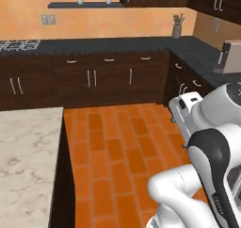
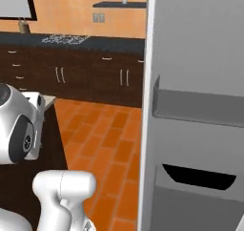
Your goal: Take the meat container that has the shrimp and place it on the second highest rack of the freezer. Then take the vegetable container that has the potato and lemon wedge and place it on the highest rack of the freezer.
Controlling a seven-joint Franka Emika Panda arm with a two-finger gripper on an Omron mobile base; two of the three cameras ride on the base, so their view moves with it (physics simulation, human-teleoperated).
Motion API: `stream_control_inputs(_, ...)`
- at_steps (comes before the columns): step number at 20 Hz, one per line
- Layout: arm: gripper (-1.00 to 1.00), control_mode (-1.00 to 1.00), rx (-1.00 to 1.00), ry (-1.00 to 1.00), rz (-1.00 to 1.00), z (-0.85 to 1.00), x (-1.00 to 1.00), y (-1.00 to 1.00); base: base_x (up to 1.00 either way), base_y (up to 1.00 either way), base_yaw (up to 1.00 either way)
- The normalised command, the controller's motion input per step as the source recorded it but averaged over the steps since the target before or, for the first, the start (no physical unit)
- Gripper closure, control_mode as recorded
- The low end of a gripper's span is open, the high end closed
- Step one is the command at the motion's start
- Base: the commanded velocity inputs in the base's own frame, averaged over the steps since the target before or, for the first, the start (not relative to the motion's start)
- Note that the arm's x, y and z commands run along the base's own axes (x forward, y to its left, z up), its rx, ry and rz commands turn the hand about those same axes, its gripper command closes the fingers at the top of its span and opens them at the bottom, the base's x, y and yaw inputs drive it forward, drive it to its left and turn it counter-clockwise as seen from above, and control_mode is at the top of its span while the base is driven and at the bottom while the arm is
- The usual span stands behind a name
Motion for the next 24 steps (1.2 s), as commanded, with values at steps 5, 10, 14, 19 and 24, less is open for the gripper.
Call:
stream_control_inputs(5, -1.0, 1.0, 0.0, 0.0, 0.0, 0.0, 0.0, 0.0, 1.0, 0.31, -0.41)
stream_control_inputs(10, -1.0, 1.0, 0.0, 0.0, 0.0, 0.0, 0.0, 0.0, 0.99, 0.46, -0.66)
stream_control_inputs(14, -1.0, 1.0, 0.0, 0.0, 0.0, 0.0, 0.0, 0.0, 0.84, 0.53, -0.74)
stream_control_inputs(19, -1.0, 1.0, 0.0, 0.0, 0.0, 0.0, 0.0, 0.0, 0.68, 0.53, -0.79)
stream_control_inputs(24, -1.0, 1.0, 0.0, 0.0, 0.0, 0.0, 0.0, 0.0, 0.87, 0.55, -0.76)
